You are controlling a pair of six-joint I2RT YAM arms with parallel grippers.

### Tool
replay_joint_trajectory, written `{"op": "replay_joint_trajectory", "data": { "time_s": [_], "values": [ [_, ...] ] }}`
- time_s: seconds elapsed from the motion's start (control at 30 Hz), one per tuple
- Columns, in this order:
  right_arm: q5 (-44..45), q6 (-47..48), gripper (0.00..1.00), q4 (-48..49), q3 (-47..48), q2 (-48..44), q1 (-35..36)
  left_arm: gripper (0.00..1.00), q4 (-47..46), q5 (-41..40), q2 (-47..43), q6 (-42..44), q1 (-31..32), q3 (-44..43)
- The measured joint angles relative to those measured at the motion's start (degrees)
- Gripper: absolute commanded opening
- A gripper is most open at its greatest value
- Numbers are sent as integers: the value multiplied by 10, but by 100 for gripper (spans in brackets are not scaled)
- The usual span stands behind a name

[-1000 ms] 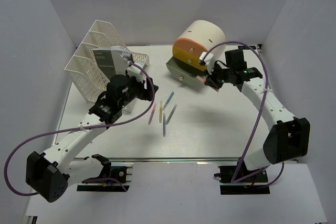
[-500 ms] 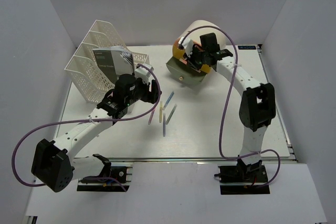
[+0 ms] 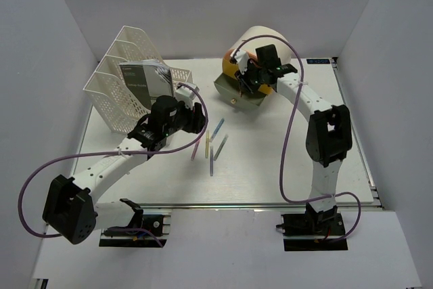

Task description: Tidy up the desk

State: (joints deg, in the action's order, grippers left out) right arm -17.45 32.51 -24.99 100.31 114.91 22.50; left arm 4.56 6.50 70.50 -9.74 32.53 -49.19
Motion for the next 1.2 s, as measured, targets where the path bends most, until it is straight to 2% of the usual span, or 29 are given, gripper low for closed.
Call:
{"op": "replay_joint_trajectory", "data": {
  "time_s": [0.03, 0.07, 0.1, 0.2, 0.27, 0.37, 0.53, 0.6, 0.77, 0.9, 1.2],
  "values": [
    [-9, -10, 12, -2, -9, -11, 0, 48, -1, 0, 1, -4, 1, 0],
    [-20, -28, 4, 0, -29, -33, -1, 42, -1, 0, 2, -9, 2, 0],
    [-31, -50, 0, 11, -68, -69, -3, 33, -2, 0, 4, -12, 3, 0],
    [-72, -114, 0, 23, -198, -219, -7, 26, -4, 2, 17, -38, 10, -1],
    [-100, -159, 0, 63, -282, -325, -14, 25, 7, 7, 40, -62, 16, -12],
    [-144, -209, 0, 91, -372, -437, -33, 31, 43, 9, 77, -105, 28, -37],
    [-208, -264, 0, 125, -471, -480, -96, 42, 106, -26, 96, -169, 61, -44],
    [-221, -273, 10, 113, -490, -476, -120, 45, 124, -48, 102, -188, 80, -44],
    [-281, -276, 21, 110, -493, -470, -143, 45, 172, -128, 154, -211, 117, -64],
    [-317, -253, 36, 97, -492, -469, -151, 43, 207, -194, 213, -206, 117, -96],
    [-363, -180, 41, 65, -491, -476, -158, 40, 252, -235, 236, -155, 91, -117]
  ]
}}
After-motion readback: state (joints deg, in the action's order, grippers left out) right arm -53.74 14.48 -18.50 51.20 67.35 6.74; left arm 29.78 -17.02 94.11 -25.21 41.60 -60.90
